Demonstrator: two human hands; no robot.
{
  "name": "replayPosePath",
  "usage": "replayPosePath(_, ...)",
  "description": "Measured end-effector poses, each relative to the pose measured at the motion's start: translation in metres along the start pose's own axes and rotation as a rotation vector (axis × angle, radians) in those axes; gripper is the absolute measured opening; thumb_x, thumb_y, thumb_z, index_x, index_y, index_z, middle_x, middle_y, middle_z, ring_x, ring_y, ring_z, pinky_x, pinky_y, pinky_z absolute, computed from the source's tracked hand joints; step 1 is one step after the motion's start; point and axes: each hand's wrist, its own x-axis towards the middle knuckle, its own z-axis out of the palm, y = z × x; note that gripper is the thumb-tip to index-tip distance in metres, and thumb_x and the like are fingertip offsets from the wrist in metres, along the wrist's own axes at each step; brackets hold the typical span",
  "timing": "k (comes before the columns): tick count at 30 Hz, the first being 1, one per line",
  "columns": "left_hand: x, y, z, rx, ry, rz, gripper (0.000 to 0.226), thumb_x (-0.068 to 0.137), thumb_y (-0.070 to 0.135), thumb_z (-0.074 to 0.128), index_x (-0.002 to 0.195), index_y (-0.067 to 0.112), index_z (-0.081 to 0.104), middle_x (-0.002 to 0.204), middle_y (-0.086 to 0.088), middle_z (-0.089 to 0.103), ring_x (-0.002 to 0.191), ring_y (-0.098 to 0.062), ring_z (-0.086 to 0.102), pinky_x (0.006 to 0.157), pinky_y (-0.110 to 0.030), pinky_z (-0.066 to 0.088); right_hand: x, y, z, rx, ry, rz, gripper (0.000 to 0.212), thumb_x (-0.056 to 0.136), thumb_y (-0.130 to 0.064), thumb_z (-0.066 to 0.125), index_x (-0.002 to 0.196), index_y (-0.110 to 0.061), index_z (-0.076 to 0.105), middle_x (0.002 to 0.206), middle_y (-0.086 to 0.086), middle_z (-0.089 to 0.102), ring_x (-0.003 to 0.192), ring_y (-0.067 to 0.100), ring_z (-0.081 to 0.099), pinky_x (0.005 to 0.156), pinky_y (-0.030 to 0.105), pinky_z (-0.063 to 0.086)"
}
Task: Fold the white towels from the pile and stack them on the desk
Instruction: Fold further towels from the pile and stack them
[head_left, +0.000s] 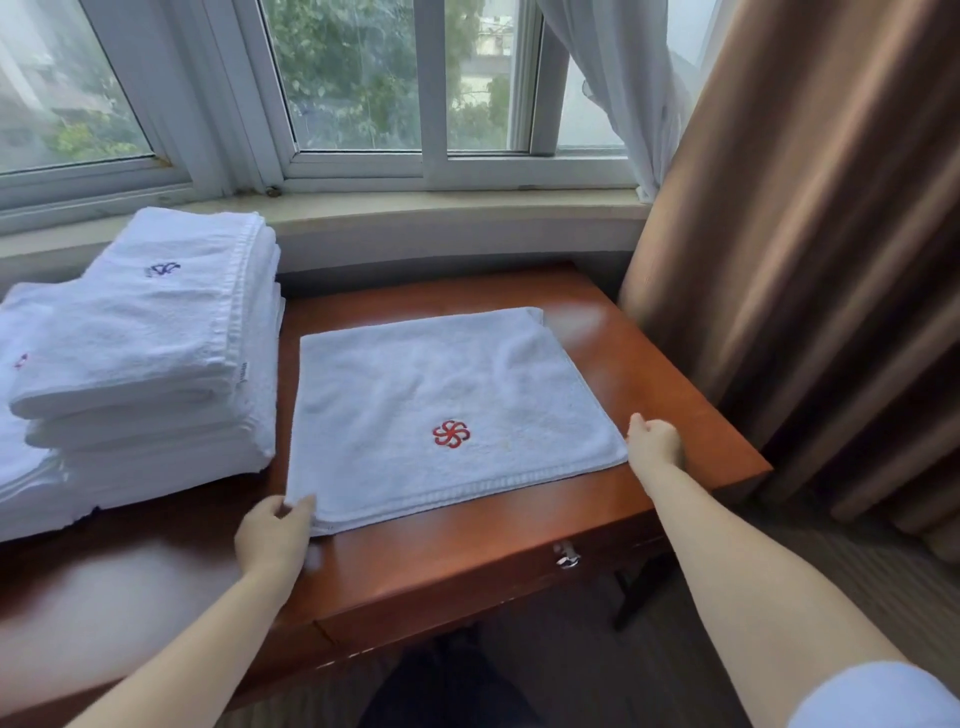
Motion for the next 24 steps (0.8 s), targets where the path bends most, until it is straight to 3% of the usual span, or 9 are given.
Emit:
replayPosePath(3, 0.001, 0.000, 0.003, 0.039, -0.024, -0.059, 0.031, 0.086, 0.024, 0.064, 0.063, 0.006, 0.052, 0.061, -0.009, 0.055, 0.064, -0.031, 0.050, 0.057, -0.036, 0.032, -0.008, 0.006, 0.008, -0.035, -0.128, 0.017, 0.011, 0.086, -0.020, 0.060, 0.081, -0.011, 0.058, 0.082, 0.007, 0.059, 0.077, 0.028, 0.054, 0.068, 0.029, 0.043)
replayPosePath(8, 0.008, 0.015, 0.005, 0.072, -0.048, -0.137, 0.035, 0.096, 0.033, 0.046, 0.092, 0.001, 0.059, 0.059, -0.007, 0.051, 0.056, -0.024, 0.046, 0.054, -0.032, 0.030, -0.008, -0.002, 0.008, -0.187, -0.230, 0.011, 0.018, 0.080, -0.019, 0.072, 0.087, -0.011, 0.057, 0.089, 0.006, 0.057, 0.080, 0.024, 0.054, 0.066, 0.027, 0.041)
replayPosePath(10, 0.009, 0.017, 0.006, 0.099, -0.082, -0.150, 0.038, 0.099, 0.032, 0.040, 0.096, -0.001, 0.059, 0.070, -0.014, 0.057, 0.063, -0.028, 0.049, 0.061, -0.033, 0.033, -0.008, -0.002, 0.009, -0.250, -0.236, 0.005, 0.015, 0.079, -0.015, 0.070, 0.086, -0.009, 0.058, 0.085, 0.006, 0.059, 0.075, 0.024, 0.056, 0.062, 0.026, 0.040)
replayPosePath(12, 0.010, 0.016, 0.006, 0.112, -0.109, -0.147, 0.037, 0.099, 0.029, 0.038, 0.091, -0.001, 0.058, 0.092, -0.023, 0.060, 0.081, -0.033, 0.051, 0.071, -0.035, 0.035, -0.009, -0.003, 0.014, -0.236, -0.217, -0.029, 0.012, 0.082, -0.015, 0.066, 0.077, -0.009, 0.058, 0.073, 0.005, 0.058, 0.061, 0.020, 0.054, 0.052, 0.025, 0.036)
replayPosePath(13, 0.010, 0.016, 0.006, 0.111, -0.102, -0.136, 0.035, 0.098, 0.026, 0.037, 0.085, 0.000, 0.056, 0.096, -0.025, 0.060, 0.083, -0.034, 0.050, 0.072, -0.036, 0.035, -0.010, -0.004, 0.016, -0.197, -0.198, -0.061, 0.020, 0.085, -0.017, 0.064, 0.070, -0.011, 0.052, 0.068, 0.002, 0.053, 0.057, 0.018, 0.049, 0.049, 0.026, 0.034)
replayPosePath(15, 0.009, 0.017, 0.005, 0.098, -0.043, -0.097, 0.031, 0.096, 0.022, 0.038, 0.076, 0.004, 0.052, 0.093, -0.025, 0.060, 0.080, -0.034, 0.050, 0.069, -0.037, 0.035, -0.011, -0.009, 0.014, -0.090, -0.122, -0.150, 0.035, 0.090, -0.022, 0.060, 0.062, -0.014, 0.041, 0.063, 0.000, 0.045, 0.057, 0.020, 0.041, 0.050, 0.029, 0.030)
replayPosePath(18, 0.001, 0.017, -0.003, 0.130, 0.103, 0.066, 0.036, 0.097, 0.026, 0.040, 0.067, 0.009, 0.048, 0.076, -0.016, 0.058, 0.073, -0.036, 0.052, 0.062, -0.036, 0.036, -0.008, -0.012, 0.004, -0.030, 0.033, -0.190, 0.037, 0.091, -0.025, 0.056, 0.061, -0.012, 0.039, 0.062, 0.003, 0.044, 0.064, 0.028, 0.043, 0.056, 0.032, 0.033)
replayPosePath(20, -0.007, 0.011, -0.006, 0.237, 0.065, 0.086, 0.039, 0.095, 0.026, 0.041, 0.061, 0.009, 0.046, 0.065, -0.012, 0.054, 0.064, -0.033, 0.049, 0.057, -0.034, 0.035, -0.008, -0.002, 0.001, -0.104, 0.002, -0.090, 0.035, 0.088, -0.021, 0.058, 0.058, -0.013, 0.040, 0.061, 0.005, 0.045, 0.066, 0.029, 0.045, 0.059, 0.031, 0.035)
replayPosePath(24, -0.009, -0.002, -0.005, 0.337, -0.052, 0.019, 0.036, 0.091, 0.021, 0.042, 0.059, 0.007, 0.047, 0.066, -0.014, 0.058, 0.065, -0.030, 0.050, 0.056, -0.033, 0.034, -0.012, 0.012, 0.003, -0.232, -0.103, -0.011, 0.033, 0.084, -0.017, 0.059, 0.056, -0.013, 0.042, 0.062, 0.006, 0.049, 0.063, 0.030, 0.047, 0.056, 0.029, 0.036)
